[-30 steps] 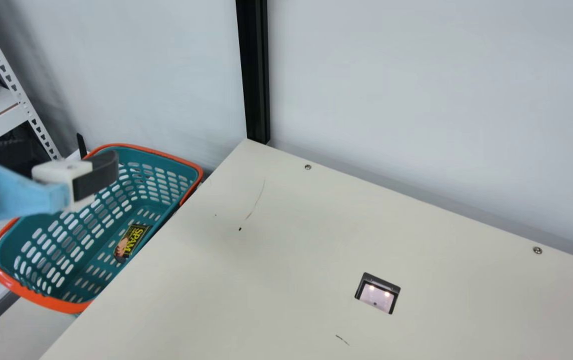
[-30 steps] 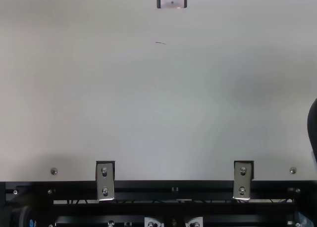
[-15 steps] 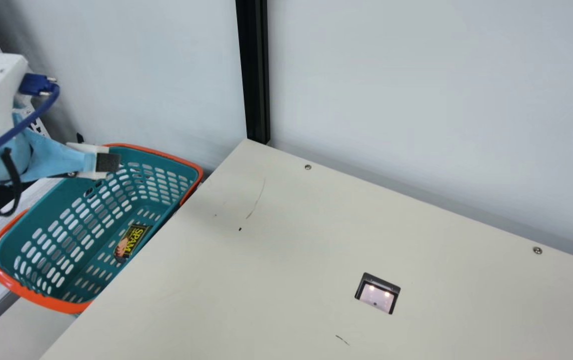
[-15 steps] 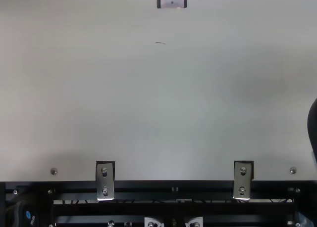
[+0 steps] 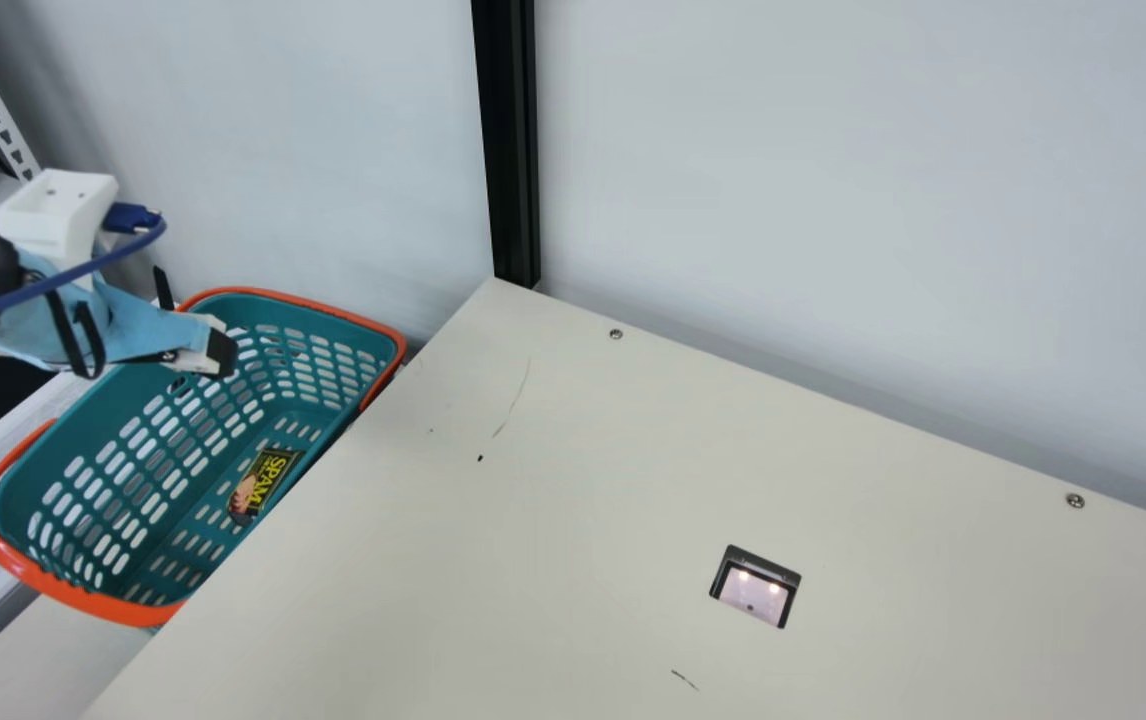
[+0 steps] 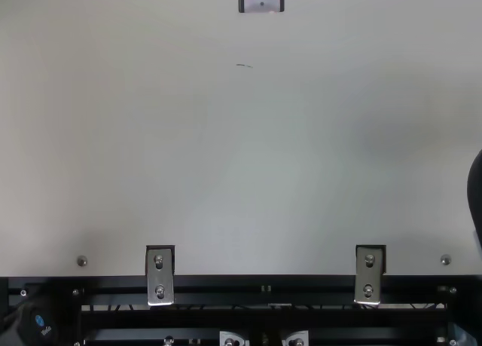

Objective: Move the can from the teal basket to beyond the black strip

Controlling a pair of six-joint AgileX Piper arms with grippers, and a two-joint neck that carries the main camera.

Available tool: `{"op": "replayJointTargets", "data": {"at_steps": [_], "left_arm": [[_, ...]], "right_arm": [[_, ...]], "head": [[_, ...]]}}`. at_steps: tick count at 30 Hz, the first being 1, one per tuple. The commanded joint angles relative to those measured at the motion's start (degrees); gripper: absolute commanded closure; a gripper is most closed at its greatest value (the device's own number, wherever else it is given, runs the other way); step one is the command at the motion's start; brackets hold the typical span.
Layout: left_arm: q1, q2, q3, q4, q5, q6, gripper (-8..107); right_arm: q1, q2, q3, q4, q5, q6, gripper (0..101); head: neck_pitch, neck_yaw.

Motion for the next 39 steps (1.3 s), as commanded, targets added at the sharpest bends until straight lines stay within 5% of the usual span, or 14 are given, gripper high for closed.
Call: {"op": "replayJointTargets", "data": {"at_steps": [1, 19, 39], "left_arm": [[0.3, 5.6, -1.1, -0.5, -0.4, 0.5, 9], [0.9, 31.0, -12.3, -3.4, -5.9, 7.0, 9], [0.8, 47.6, -22.1, -3.6, -8.6, 10.1, 9]], "right_arm": [[0.0, 0.0, 0.0, 0.0, 0.0, 0.0, 0], [0.0, 0.0, 0.0, -0.1, 0.0, 0.0, 0], [0.0, 0.0, 0.0, -0.1, 0.0, 0.0, 0]], "head": [[-3.0, 0.7], [-3.0, 0.7], [-3.0, 0.7]]}}
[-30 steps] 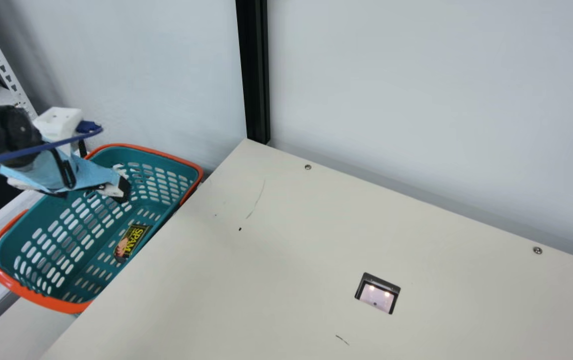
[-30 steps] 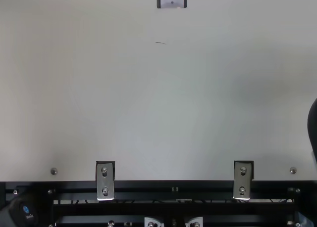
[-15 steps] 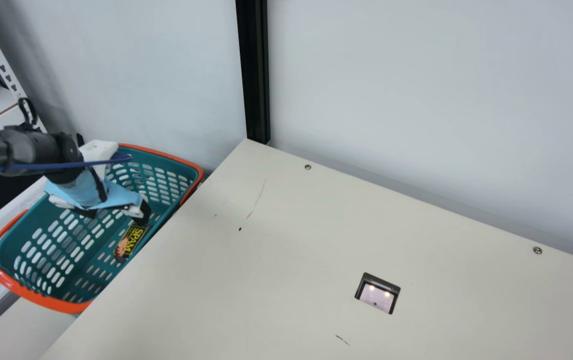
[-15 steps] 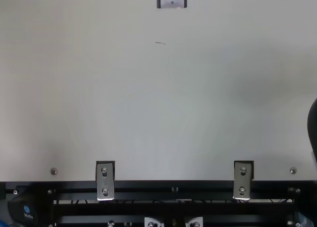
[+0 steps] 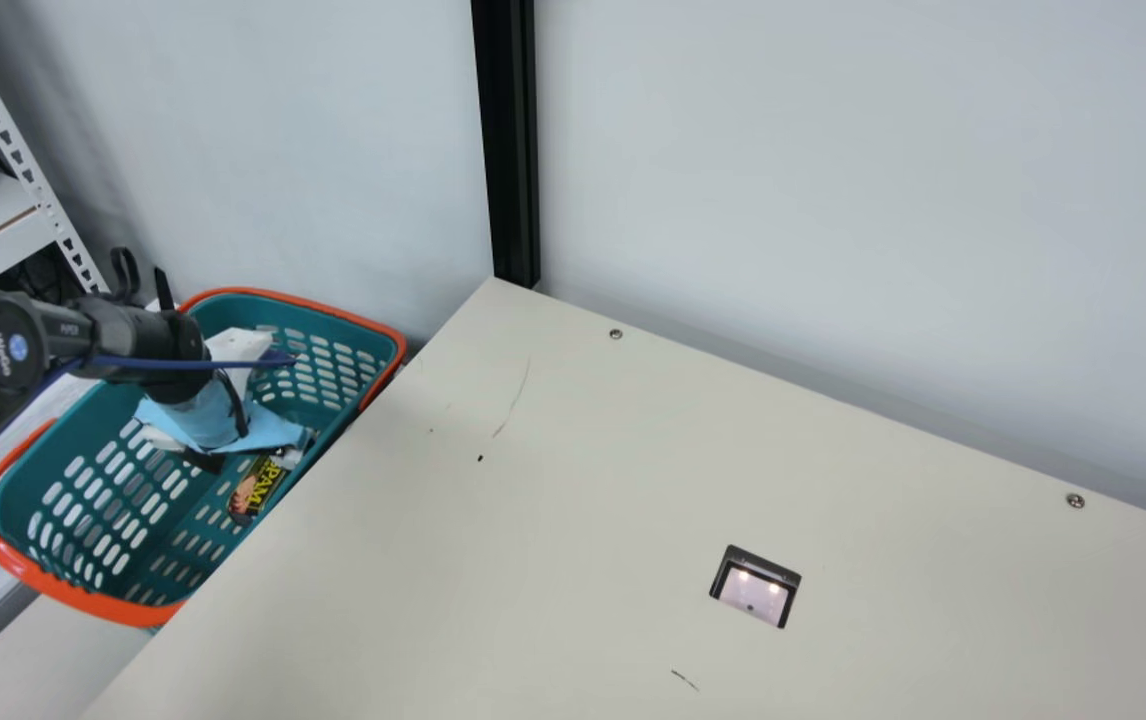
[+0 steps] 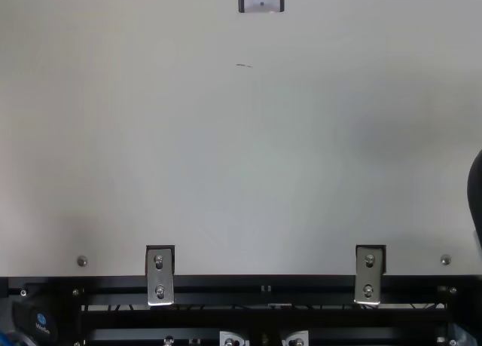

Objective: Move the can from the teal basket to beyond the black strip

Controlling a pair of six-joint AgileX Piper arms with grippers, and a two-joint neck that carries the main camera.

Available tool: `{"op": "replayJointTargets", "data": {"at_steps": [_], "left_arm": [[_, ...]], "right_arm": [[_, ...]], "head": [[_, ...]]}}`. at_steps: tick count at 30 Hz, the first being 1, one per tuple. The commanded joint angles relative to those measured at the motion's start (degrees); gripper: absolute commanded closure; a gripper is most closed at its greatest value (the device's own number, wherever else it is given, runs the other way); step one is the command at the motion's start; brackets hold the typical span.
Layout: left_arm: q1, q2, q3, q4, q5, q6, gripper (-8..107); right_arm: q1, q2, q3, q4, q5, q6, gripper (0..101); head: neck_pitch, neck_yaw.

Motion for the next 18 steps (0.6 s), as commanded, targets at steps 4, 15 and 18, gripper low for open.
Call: {"op": "replayJointTargets", "data": {"at_steps": [4, 15, 18], "left_arm": [[0.6, 3.2, -3.2, -0.6, 0.3, 1.5, 9], [0.9, 9.1, -10.0, -1.6, 2.8, 3.5, 9], [0.7, 10.2, -11.2, -1.6, 3.2, 3.7, 9]], "right_arm": [[0.0, 0.0, 0.0, 0.0, 0.0, 0.0, 0], [0.0, 0.0, 0.0, 0.0, 0.0, 0.0, 0], [0.0, 0.0, 0.0, 0.0, 0.0, 0.0, 0]], "head": [[-3.0, 0.7], [-3.0, 0.7], [-3.0, 0.7]]}}
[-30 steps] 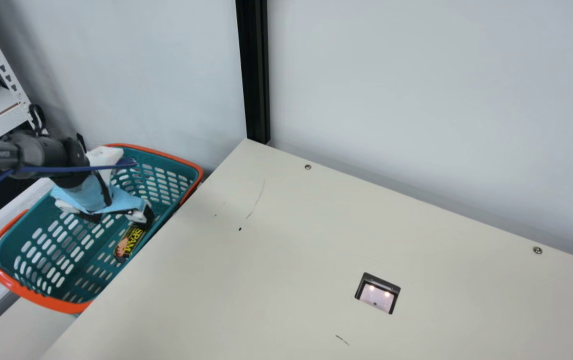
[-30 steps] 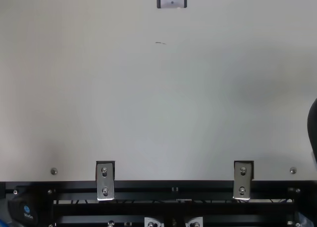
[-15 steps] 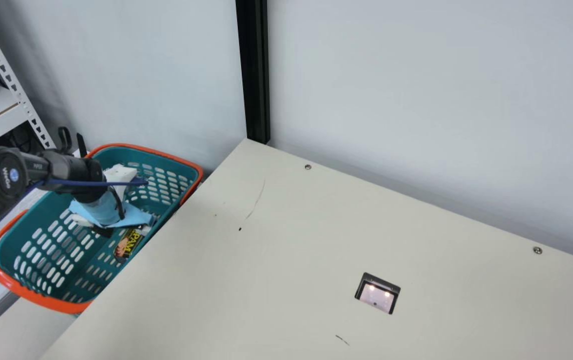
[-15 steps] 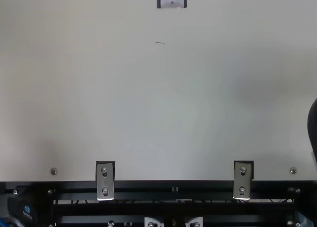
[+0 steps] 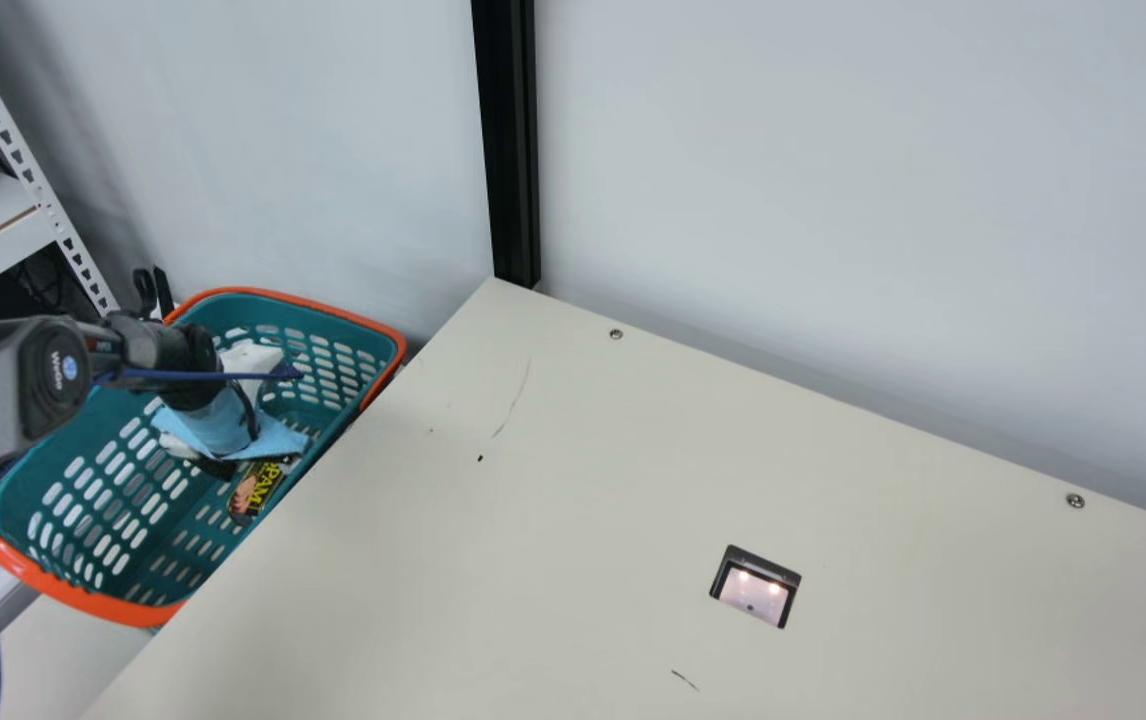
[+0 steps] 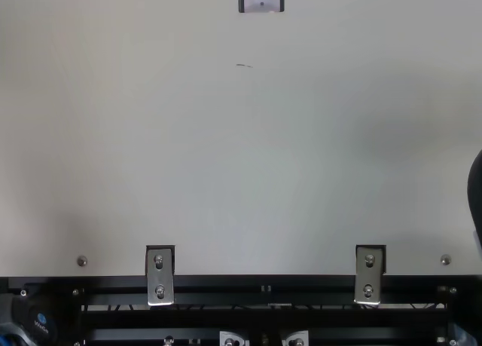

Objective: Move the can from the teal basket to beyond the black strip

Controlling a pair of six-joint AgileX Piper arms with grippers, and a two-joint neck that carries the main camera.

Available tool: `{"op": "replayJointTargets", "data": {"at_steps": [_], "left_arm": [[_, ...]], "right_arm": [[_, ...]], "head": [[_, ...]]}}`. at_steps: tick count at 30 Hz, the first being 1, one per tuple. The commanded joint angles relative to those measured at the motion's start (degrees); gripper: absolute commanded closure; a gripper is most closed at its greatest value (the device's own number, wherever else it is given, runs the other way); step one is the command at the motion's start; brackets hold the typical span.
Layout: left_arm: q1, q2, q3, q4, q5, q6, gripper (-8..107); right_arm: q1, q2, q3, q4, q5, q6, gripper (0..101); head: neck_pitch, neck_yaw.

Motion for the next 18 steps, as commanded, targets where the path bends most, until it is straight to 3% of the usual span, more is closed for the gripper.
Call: {"op": "replayJointTargets", "data": {"at_steps": [1, 2, 3, 4, 5, 11, 18], "left_arm": [[-0.3, 0.6, -0.7, 0.0, 0.2, 0.1, 9], [-0.4, 0.9, -1.0, 0.0, 0.3, 0.2, 9], [-0.5, 1.1, -1.2, 0.0, 0.5, 0.3, 30], [-0.6, 1.2, -1.4, -0.1, 0.5, 0.3, 70], [-0.7, 1.3, -1.5, -0.3, 0.6, 0.4, 89], [-1.0, -2.0, 0.7, -2.2, -0.1, 1.3, 89], [-0.3, -12.1, 7.0, -5.2, -3.9, 3.4, 89]], "right_arm": [[0.0, 0.0, 0.0, 0.0, 0.0, 0.0, 0], [0.0, 0.0, 0.0, 0.0, 0.0, 0.0, 0], [0.0, 0.0, 0.0, 0.0, 0.0, 0.0, 0], [0.0, 0.0, 0.0, 0.0, 0.0, 0.0, 0], [0.0, 0.0, 0.0, 0.0, 0.0, 0.0, 0], [0.0, 0.0, 0.0, 0.0, 0.0, 0.0, 0], [0.0, 0.0, 0.0, 0.0, 0.0, 0.0, 0]], "head": [[-3.0, 0.7], [-3.0, 0.7], [-3.0, 0.7], [-3.0, 0.7], [-3.0, 0.7], [-3.0, 0.7], [-3.0, 0.7]]}}
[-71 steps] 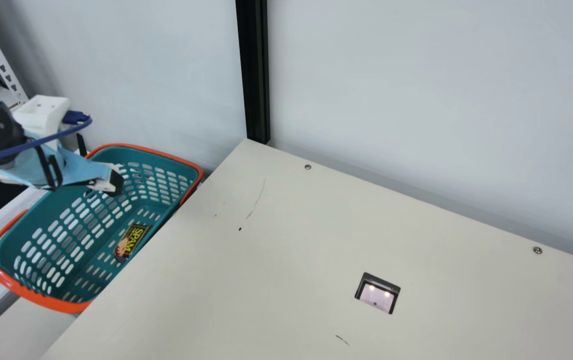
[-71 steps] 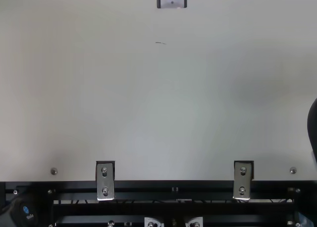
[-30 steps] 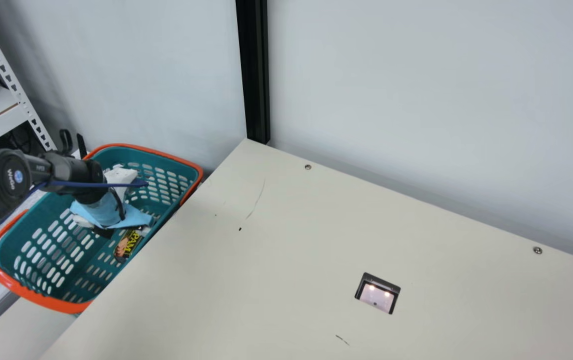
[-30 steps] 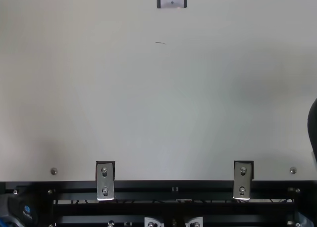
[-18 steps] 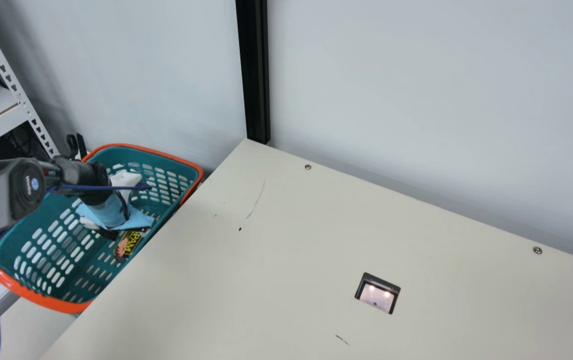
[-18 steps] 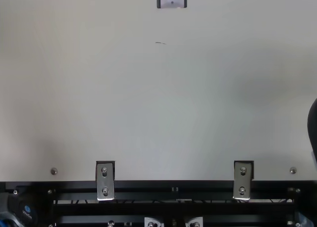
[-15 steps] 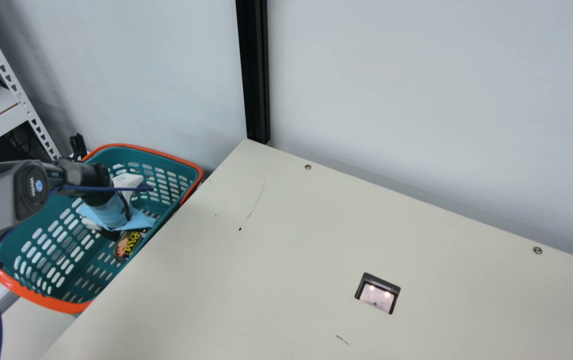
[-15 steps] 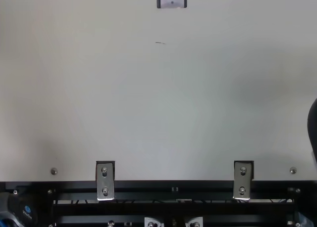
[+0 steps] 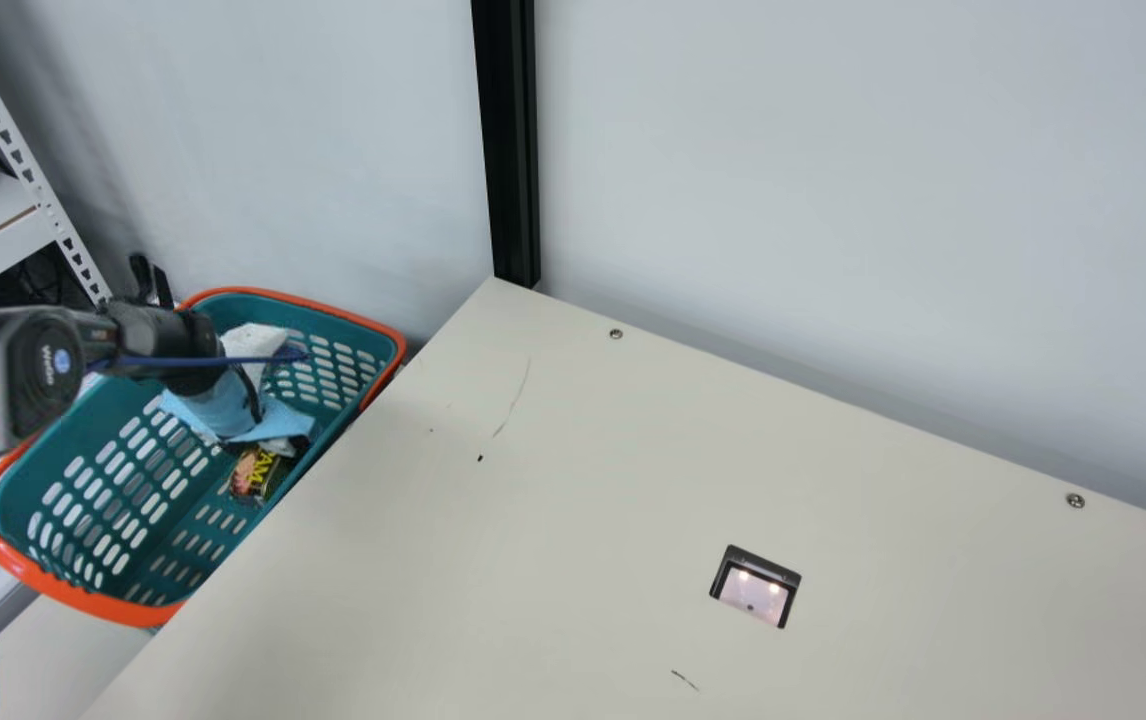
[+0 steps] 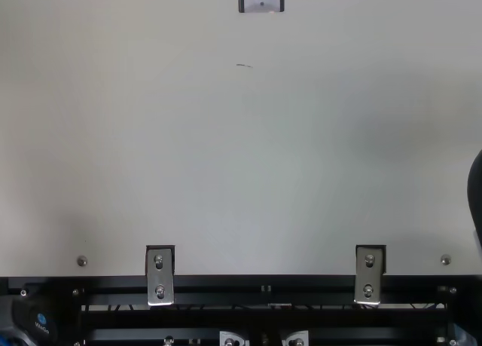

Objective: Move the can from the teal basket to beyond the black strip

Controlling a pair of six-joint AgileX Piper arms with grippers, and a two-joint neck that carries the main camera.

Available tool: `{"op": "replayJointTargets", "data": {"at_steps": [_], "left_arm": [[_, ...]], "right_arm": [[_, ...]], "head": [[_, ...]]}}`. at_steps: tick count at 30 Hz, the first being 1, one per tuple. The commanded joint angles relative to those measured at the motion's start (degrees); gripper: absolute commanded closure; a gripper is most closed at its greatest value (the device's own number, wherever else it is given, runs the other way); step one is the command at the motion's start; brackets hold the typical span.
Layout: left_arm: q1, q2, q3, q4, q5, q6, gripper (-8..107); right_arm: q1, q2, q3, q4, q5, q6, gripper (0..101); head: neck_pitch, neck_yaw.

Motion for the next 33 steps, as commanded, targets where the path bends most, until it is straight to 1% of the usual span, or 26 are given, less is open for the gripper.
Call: {"op": "replayJointTargets", "data": {"at_steps": [1, 8, 13, 16, 19, 22, 25, 28, 33], "left_arm": [[0.3, -5.4, 2.7, -1.3, -1.6, 0.9, 89], [1.0, -19.3, 10.4, -6.5, -5.9, 4.4, 89], [1.2, -29.1, 14.9, -9.6, -8.1, 5.8, 89], [1.2, -34.7, 17.1, -10.6, -8.7, 5.5, 89], [1.0, -39.6, 18.6, -11.4, -8.0, 4.5, 89], [0.6, -44.1, 19.7, -12.1, -6.0, 3.4, 89], [0.1, -48.2, 20.3, -13.5, -2.0, 2.9, 89], [-0.4, -52.0, 20.9, -15.1, 2.9, 3.1, 89], [-1.0, -57.3, 20.8, -17.4, 12.8, 3.1, 89]], "right_arm": [[0.0, 0.0, 0.0, 0.0, 0.0, 0.0, 0], [0.0, 0.0, 0.0, 0.0, 0.0, 0.0, 0], [0.0, 0.0, 0.0, 0.0, 0.0, 0.0, 0], [0.0, 0.0, 0.0, 0.0, 0.0, 0.0, 0], [0.0, 0.0, 0.0, 0.0, 0.0, 0.0, 0], [0.0, 0.0, 0.0, 0.0, 0.0, 0.0, 0], [0.0, 0.0, 0.0, 0.0, 0.0, 0.0, 0], [0.0, 0.0, 0.0, 0.0, 0.0, 0.0, 0], [0.0, 0.0, 0.0, 0.0, 0.0, 0.0, 0]], "head": [[-3.0, 0.7], [-3.0, 0.7], [-3.0, 0.7], [-3.0, 0.7], [-3.0, 0.7], [-3.0, 0.7], [-3.0, 0.7], [-3.0, 0.7], [-3.0, 0.7]]}}
